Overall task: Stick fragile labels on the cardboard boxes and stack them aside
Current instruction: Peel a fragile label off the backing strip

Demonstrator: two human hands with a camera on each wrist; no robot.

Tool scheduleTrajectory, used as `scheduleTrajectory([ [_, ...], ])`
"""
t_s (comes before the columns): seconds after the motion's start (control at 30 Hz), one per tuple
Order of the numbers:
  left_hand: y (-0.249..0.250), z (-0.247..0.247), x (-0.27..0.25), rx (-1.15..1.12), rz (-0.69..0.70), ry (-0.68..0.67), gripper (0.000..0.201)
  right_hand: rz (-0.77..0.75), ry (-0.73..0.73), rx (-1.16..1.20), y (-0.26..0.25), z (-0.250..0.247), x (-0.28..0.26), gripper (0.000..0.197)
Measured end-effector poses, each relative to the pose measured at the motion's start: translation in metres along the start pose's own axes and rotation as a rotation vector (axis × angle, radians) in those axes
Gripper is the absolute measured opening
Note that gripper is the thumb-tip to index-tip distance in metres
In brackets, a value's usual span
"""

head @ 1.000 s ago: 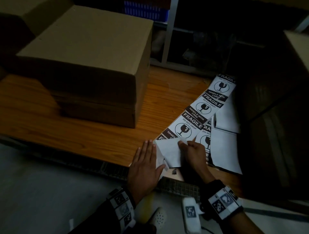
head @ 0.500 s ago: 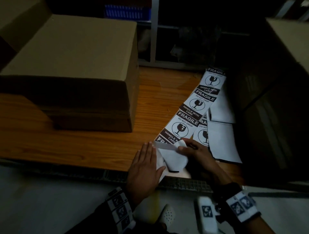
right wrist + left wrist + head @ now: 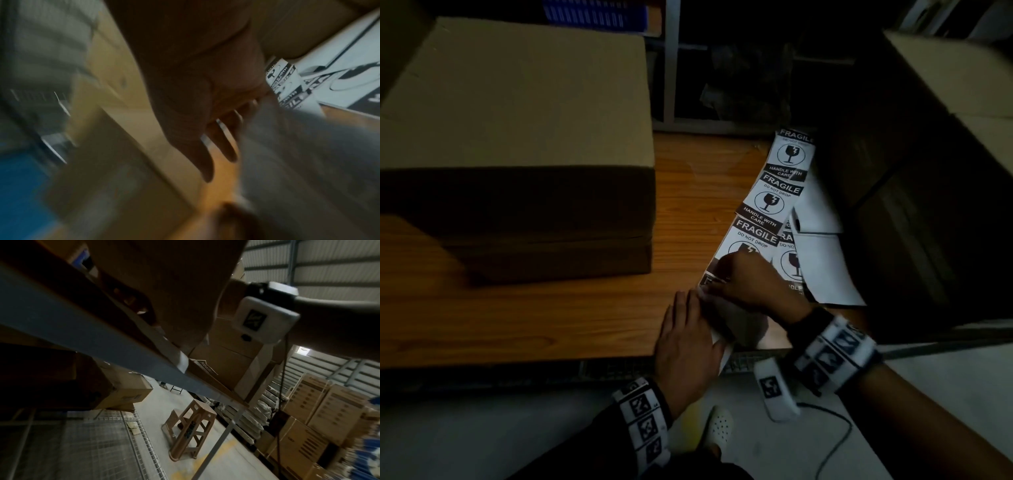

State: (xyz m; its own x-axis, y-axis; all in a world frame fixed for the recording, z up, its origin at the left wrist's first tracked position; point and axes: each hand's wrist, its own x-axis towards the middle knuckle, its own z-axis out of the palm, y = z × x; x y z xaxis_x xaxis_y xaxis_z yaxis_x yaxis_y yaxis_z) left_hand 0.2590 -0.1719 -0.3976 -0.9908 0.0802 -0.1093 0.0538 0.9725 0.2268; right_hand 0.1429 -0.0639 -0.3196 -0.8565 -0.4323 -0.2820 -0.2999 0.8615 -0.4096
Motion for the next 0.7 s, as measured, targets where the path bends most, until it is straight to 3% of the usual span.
scheduleTrajectory([
  [0.07,-0.004,0.001,-0.001,-0.013,0.006,-0.006,0.081,0.063,-0.086,-0.054,0.006,0.012,0.017,0.040],
  [0.2,-0.008,0.001,-0.002,-0.011,0.026,-0.013,0.083,0.109,-0.191,0.042,0.022,0.021,0.025,0.034],
  [0.6,-0.011,-0.004,-0.011,0.013,0.032,-0.024,0.093,0.155,-0.162,0.405,0.034,0.022,0.022,0.013],
  [0.7,-0.007,-0.007,-0.016,-0.024,0.025,0.020,0.097,0.144,-0.155,0.455,0.034,0.023,0.019,0.025],
])
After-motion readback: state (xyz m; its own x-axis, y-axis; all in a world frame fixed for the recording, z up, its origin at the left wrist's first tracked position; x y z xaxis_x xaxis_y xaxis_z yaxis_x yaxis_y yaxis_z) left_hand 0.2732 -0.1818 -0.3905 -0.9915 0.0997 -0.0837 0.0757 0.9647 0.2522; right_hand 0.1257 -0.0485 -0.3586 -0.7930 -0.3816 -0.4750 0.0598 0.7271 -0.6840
